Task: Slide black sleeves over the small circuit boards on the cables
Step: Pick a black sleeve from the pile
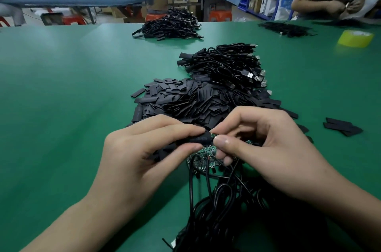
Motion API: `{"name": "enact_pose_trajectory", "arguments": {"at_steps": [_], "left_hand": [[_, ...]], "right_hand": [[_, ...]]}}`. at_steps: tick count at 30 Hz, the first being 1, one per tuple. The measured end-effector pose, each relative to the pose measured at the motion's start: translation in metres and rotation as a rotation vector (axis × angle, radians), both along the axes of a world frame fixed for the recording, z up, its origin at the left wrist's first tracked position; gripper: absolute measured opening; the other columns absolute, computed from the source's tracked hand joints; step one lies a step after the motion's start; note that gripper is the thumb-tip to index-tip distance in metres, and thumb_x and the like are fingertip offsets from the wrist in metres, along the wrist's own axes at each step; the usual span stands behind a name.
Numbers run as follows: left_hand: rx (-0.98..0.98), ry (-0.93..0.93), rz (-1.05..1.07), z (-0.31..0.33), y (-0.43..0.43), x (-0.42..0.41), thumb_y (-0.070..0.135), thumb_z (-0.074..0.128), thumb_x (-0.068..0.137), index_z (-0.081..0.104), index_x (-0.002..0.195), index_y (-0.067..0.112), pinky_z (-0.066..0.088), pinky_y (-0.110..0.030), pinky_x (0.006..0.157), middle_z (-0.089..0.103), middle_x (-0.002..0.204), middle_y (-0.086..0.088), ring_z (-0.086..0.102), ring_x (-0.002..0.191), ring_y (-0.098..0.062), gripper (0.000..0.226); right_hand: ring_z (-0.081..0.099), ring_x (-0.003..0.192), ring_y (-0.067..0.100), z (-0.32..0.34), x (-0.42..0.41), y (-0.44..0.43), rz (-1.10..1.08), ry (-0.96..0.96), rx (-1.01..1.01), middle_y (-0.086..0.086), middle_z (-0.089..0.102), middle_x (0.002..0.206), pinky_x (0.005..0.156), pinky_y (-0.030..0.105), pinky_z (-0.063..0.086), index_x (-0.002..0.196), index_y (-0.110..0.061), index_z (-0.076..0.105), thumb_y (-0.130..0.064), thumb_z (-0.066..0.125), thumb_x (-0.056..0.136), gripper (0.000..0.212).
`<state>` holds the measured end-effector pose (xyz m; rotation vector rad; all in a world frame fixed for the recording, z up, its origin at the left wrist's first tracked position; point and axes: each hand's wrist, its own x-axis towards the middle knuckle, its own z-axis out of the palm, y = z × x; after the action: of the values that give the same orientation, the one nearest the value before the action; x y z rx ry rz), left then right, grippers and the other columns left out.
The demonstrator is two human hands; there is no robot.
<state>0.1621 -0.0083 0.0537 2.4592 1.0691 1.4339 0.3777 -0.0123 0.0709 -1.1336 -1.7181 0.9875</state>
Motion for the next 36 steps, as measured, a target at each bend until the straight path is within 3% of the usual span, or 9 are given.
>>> {"name": "enact_pose_trajectory", "arguments": {"at_steps": [4, 16, 21, 26, 30, 33, 36], "left_hand": [[0.001, 0.032, -0.008, 0.000, 0.001, -0.002, 0.025, 0.079, 0.081, 0.080, 0.101, 0.014, 0.055, -0.025, 0.074, 0.074, 0.093, 0.004, 0.070, 0.084, -0.010, 0.022], [-0.064, -0.051, -0.031, -0.003, 0.001, 0.003, 0.020, 0.077, 0.082, 0.079, 0.097, 0.013, 0.052, -0.020, 0.077, 0.074, 0.092, 0.005, 0.070, 0.086, -0.008, 0.017], [-0.056, -0.046, -0.031, -0.004, 0.003, 0.003, 0.022, 0.078, 0.082, 0.079, 0.098, 0.015, 0.052, -0.020, 0.077, 0.074, 0.093, 0.006, 0.070, 0.086, -0.008, 0.017], [-0.070, -0.118, 0.025, -0.003, 0.003, 0.004, 0.024, 0.078, 0.081, 0.078, 0.098, 0.024, 0.048, -0.014, 0.079, 0.072, 0.093, 0.011, 0.069, 0.087, -0.006, 0.017], [-0.095, -0.167, 0.135, -0.006, 0.005, 0.006, 0.029, 0.084, 0.080, 0.078, 0.102, 0.027, 0.047, -0.013, 0.079, 0.067, 0.095, 0.007, 0.066, 0.087, -0.012, 0.023], [-0.131, -0.245, 0.180, -0.007, 0.006, 0.006, 0.031, 0.081, 0.079, 0.077, 0.107, 0.028, 0.052, -0.019, 0.082, 0.069, 0.098, 0.011, 0.070, 0.087, -0.013, 0.029], [-0.181, -0.292, 0.155, -0.009, 0.006, 0.008, 0.040, 0.085, 0.077, 0.076, 0.112, 0.028, 0.053, -0.017, 0.086, 0.073, 0.102, 0.014, 0.072, 0.094, -0.009, 0.039]], "right_hand": [[0.074, 0.064, 0.017, -0.002, -0.002, -0.001, 0.002, 0.021, -0.033, 0.003, 0.076, 0.072, 0.066, 0.024, 0.059, 0.085, -0.018, 0.075, -0.011, 0.075, 0.089, 0.008], [0.075, 0.066, 0.020, -0.003, 0.002, 0.001, 0.066, 0.061, -0.064, 0.007, 0.077, 0.075, 0.067, 0.023, 0.058, 0.089, -0.015, 0.075, -0.008, 0.074, 0.090, 0.008], [0.077, 0.072, 0.020, -0.006, 0.001, 0.001, 0.080, 0.067, -0.041, 0.004, 0.078, 0.078, 0.074, 0.028, 0.061, 0.093, -0.018, 0.072, -0.010, 0.076, 0.090, 0.009], [0.074, 0.087, 0.007, -0.003, 0.008, 0.007, 0.067, -0.152, 0.071, -0.011, 0.078, 0.085, 0.087, 0.038, 0.053, 0.092, -0.027, 0.073, -0.024, 0.070, 0.095, 0.006], [0.072, 0.083, 0.007, -0.007, 0.003, 0.004, 0.012, -0.199, 0.182, -0.014, 0.076, 0.076, 0.080, 0.031, 0.049, 0.085, -0.028, 0.071, -0.030, 0.069, 0.095, 0.010], [0.070, 0.077, 0.007, -0.011, 0.000, 0.000, -0.117, -0.266, 0.414, -0.015, 0.071, 0.073, 0.070, 0.026, 0.051, 0.084, -0.028, 0.071, -0.029, 0.072, 0.094, 0.009], [0.068, 0.073, 0.004, -0.015, -0.002, 0.000, -0.189, -0.365, 0.570, -0.017, 0.069, 0.075, 0.064, 0.030, 0.052, 0.088, -0.025, 0.072, -0.027, 0.072, 0.093, 0.005]]}}
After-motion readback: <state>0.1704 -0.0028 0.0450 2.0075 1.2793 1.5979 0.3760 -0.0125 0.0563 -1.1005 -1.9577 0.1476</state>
